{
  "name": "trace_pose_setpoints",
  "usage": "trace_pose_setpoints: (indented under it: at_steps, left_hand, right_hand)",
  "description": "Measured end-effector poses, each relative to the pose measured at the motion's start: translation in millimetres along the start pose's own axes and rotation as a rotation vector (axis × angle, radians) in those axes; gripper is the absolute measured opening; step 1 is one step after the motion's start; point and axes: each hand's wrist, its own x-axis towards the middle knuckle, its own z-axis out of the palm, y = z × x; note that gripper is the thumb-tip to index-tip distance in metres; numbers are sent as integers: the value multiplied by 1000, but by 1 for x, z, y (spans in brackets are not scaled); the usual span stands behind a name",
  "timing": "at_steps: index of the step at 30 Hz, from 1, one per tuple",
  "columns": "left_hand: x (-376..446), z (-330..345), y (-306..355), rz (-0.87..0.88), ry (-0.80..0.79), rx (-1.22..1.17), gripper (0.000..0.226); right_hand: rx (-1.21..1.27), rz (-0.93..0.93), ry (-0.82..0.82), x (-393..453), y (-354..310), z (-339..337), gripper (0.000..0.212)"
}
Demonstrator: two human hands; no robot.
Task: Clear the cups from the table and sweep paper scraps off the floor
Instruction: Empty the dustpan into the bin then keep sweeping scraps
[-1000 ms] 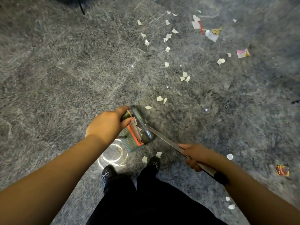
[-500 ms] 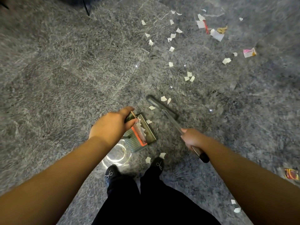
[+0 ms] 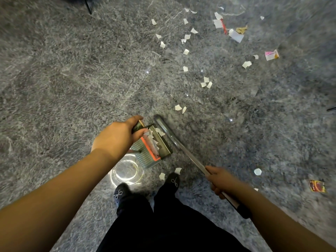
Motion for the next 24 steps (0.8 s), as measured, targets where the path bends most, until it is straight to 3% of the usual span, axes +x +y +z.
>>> trace_pose_setpoints:
  at_steps: [4,6,9,12,19,24]
  left_hand:
    - [-1,3,3,12,15,10,61]
    - [0,4,3,5,13,10,56]
    - [-1,6,2,-3,18,19,56]
    - [-3,6,2,-1,19,15,55]
    - [-3,11,2,-9,39,20,52]
    - [-1,9,1,-2,32,16,53]
  right_hand:
    - [-19,-46,43,-2,-2,10,41]
    - [-203,-93,84,4,-15,11,36]
    - [-398,-99,161,18,-39,6,50]
    - [-286,-137,117,26,-47,1,58]
    - [180,-24,-17,25,1,-5,53]
    - [29,-46,44,27,10,9,55]
